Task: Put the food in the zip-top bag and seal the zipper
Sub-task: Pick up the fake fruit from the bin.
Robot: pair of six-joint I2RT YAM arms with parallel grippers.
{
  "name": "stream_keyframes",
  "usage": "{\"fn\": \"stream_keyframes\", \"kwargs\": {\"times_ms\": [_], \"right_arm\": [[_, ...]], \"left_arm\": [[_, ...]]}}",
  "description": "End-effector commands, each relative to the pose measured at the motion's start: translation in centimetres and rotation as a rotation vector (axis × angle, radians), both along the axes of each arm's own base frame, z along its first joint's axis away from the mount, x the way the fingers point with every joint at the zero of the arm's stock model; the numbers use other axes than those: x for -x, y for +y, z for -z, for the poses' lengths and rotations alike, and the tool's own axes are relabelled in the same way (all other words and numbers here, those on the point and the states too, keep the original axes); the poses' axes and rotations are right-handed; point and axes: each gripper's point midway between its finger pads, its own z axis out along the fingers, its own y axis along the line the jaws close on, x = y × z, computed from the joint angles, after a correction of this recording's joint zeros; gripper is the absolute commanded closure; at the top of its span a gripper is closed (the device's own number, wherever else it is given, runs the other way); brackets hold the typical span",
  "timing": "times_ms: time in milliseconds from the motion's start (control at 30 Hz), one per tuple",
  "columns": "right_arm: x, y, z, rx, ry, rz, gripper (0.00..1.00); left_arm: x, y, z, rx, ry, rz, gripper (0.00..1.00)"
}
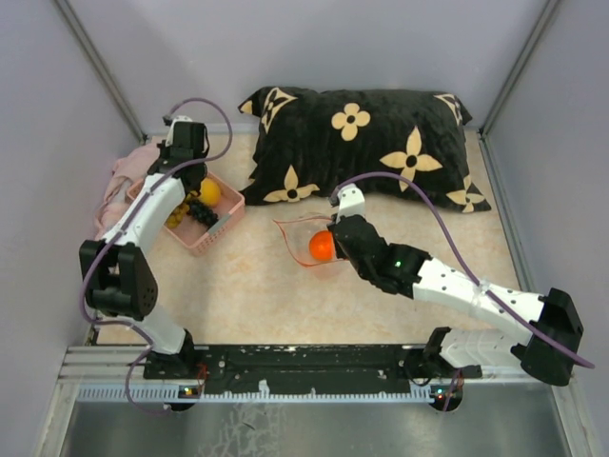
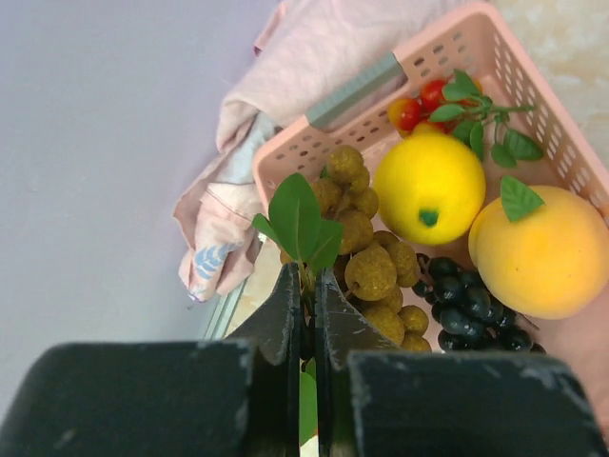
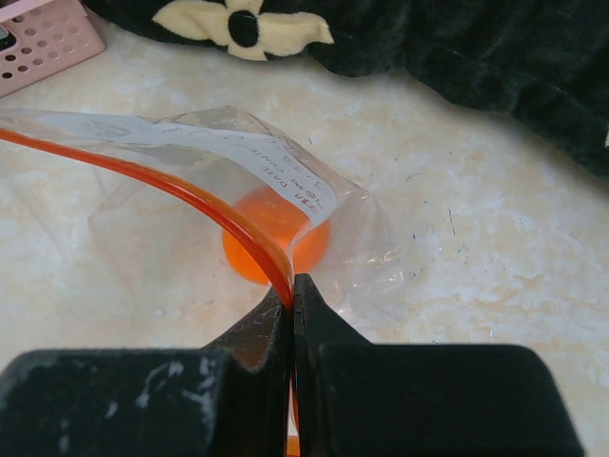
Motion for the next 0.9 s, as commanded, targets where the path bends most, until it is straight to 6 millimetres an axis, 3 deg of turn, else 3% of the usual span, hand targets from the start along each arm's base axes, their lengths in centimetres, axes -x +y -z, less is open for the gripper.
{"fn": "stream_keyframes", "kwargs": {"times_ms": [0, 267, 433, 667, 867], "right_arm": [[-1.4, 0.2, -4.0, -0.052, -0.076, 0.042, 1.0], [-1.6, 0.3, -4.6, -0.043, -0.079, 0.046, 1.0], [-1.7, 0.5, -4.6, -0.039, -0.074, 0.047, 1.0], [-1.7, 1.0, -4.8, -0.056, -0.07, 0.03, 1.0], [-1.6, 1.3, -4.5, -0.072, -0.061, 0.023, 1.0]], "left_arm": [[1.6, 0.7, -5.2, 0.011, -0.116, -0.027, 1.0], [3.4, -0.3, -8.7, 0.113, -0.213, 0.027, 1.0], [4.6, -2.6, -10.3, 0.231, -0.265, 0.143, 1.0], [6.5, -9.5, -12.5, 0.386, -0.302, 0.49, 1.0], [9.5, -15.7, -14.4, 0.478, -0.331, 0.8, 1.0]]}}
